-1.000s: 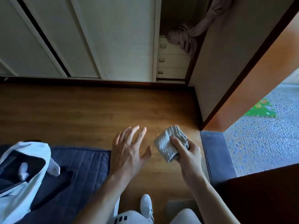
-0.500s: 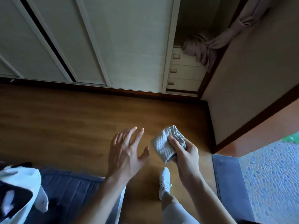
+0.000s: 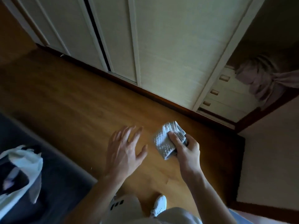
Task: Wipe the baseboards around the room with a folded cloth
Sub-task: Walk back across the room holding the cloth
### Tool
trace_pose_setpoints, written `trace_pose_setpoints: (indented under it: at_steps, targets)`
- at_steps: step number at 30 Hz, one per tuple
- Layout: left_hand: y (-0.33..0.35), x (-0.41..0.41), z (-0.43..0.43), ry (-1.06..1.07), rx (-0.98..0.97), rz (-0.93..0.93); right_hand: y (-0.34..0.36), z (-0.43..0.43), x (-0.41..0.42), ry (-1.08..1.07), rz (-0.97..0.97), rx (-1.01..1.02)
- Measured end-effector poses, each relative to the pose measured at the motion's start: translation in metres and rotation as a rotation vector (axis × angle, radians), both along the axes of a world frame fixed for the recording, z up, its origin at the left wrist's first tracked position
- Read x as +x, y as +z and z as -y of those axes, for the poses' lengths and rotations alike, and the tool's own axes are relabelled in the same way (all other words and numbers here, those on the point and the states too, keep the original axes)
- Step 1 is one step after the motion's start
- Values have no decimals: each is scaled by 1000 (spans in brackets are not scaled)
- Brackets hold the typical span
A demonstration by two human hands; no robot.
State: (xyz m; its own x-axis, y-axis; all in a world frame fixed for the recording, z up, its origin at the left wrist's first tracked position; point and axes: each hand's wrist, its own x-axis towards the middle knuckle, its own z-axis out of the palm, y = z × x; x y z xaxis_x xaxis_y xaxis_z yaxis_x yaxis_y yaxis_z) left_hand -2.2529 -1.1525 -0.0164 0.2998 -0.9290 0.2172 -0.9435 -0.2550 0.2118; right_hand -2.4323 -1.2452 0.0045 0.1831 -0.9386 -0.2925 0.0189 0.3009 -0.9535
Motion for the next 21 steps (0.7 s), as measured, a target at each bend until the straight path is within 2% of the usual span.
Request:
trace_pose_setpoints:
  at_steps: [7, 15, 21]
  targets:
    - [-11, 47, 2, 212, 18, -9, -6, 44, 79, 243, -17, 52]
    - [-25, 141, 20, 381, -89, -17, -15, 81, 204, 436, -79, 43]
    - [-42, 269, 33, 440, 133, -26, -15, 111, 334, 500, -99, 86]
